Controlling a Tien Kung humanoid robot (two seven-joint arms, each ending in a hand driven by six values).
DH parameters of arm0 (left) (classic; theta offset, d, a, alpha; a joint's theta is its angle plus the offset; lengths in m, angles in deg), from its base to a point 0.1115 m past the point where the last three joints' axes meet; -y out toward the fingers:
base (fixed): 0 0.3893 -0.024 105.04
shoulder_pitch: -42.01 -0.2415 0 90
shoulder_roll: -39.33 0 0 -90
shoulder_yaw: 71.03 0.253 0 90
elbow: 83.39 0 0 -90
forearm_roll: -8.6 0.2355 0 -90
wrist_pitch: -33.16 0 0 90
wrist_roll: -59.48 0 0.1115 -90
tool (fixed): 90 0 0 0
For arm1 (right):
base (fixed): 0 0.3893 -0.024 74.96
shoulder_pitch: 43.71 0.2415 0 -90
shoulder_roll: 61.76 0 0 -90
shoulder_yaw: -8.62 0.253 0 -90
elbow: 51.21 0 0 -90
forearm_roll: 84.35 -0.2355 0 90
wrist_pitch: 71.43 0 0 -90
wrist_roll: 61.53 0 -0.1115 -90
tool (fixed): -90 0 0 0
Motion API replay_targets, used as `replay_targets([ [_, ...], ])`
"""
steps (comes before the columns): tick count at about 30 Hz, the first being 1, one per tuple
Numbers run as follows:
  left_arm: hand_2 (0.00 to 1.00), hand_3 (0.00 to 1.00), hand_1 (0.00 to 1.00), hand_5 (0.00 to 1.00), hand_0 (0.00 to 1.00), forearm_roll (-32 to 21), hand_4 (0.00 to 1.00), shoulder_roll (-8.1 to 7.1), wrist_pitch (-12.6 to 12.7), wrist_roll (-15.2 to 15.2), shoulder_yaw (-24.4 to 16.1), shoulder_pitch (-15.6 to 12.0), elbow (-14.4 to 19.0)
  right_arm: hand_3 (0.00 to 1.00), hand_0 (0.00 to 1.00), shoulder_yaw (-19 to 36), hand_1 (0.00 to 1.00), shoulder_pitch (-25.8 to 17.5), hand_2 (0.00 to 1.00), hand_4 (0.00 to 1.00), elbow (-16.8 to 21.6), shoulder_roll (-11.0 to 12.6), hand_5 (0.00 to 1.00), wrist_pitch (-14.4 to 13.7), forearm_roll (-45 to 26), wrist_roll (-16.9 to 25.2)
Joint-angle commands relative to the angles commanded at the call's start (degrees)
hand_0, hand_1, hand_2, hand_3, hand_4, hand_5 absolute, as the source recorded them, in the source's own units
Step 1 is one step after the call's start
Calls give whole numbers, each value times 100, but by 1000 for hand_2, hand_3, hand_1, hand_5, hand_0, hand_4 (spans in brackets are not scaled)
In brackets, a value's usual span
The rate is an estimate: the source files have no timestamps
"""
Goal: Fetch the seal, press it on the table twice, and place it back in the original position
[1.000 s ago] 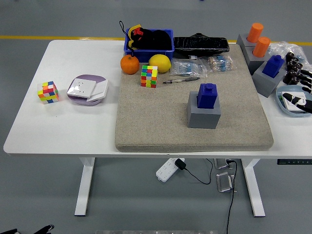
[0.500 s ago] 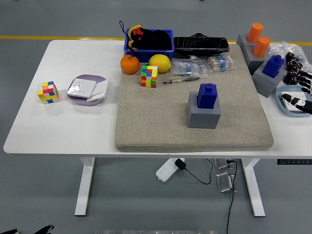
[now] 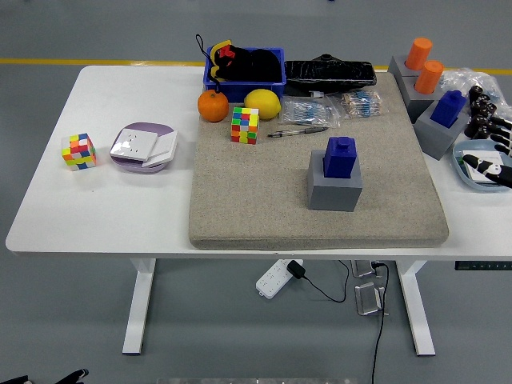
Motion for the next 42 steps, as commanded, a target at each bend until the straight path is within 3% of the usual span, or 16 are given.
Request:
replay_targets([
  [42, 762, 799, 786, 431, 813, -27, 684, 6, -10, -4, 12, 31, 8, 856, 903, 8, 870, 95, 841, 998, 39, 107, 201, 11, -12, -6],
])
